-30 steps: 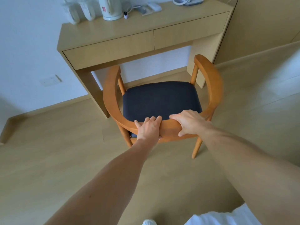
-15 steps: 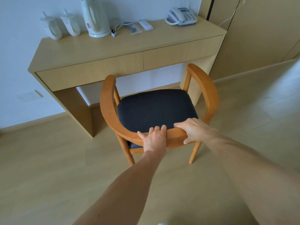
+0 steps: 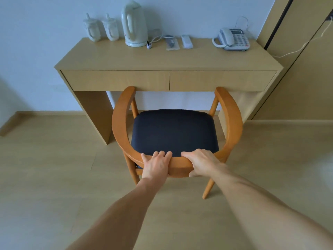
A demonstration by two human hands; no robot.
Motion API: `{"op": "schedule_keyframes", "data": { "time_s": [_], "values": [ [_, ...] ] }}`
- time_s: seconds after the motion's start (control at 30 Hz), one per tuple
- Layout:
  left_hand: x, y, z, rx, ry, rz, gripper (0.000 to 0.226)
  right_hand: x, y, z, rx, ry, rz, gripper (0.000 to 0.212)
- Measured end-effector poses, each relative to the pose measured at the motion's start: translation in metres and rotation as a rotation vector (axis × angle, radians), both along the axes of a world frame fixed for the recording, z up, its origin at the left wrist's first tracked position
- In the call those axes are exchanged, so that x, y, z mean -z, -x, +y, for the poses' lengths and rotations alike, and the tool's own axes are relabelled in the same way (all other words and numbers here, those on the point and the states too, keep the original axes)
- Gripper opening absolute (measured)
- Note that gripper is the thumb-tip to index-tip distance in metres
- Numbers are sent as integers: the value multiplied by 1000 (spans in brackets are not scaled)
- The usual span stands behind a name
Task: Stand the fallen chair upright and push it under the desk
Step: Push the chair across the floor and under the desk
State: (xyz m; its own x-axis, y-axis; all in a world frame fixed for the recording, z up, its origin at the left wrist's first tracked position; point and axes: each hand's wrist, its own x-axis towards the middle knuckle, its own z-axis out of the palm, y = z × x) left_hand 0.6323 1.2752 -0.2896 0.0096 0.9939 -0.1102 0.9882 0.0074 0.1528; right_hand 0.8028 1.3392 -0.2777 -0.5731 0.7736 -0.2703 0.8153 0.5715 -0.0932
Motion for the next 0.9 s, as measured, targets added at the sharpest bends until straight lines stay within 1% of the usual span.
{"op": "schedule_keyframes", "data": {
  "time_s": [0.07, 0.17, 0.37, 0.43, 0.53, 0.63, 0.7, 0.77, 0.83, 0.9],
  "values": [
    [-2, -1, 0, -8, 31, -2, 45, 2, -3, 5, -22, 9, 23, 53],
    [-5, -1, -2, -13, 19, -4, 40, 5, -3, 5, -51, -7, 24, 55],
    [-5, -2, -2, -19, 64, 12, 47, 4, -2, 6, -45, 0, 1, 57],
    [-3, -1, -1, -17, 46, 2, 49, 4, -1, 4, -25, 6, -6, 57],
    [-1, -2, 0, -31, 49, -17, 50, 1, 0, 3, -1, 22, -16, 54],
    [-1, -2, -1, -47, 66, -73, 47, -5, -1, 0, 54, 61, -5, 48],
    [-4, -1, 1, -74, 97, -139, 50, -9, -3, -3, 93, 86, 16, 43],
    [-13, 1, 4, -147, 133, -254, 56, -19, -5, -5, 129, 131, 46, 40],
    [-26, 4, 7, -257, 145, -427, 60, -31, -8, -7, 177, 201, 104, 39],
    [-49, 9, 13, -369, 140, -673, 60, -50, -11, -9, 245, 263, 206, 38]
  ]
}}
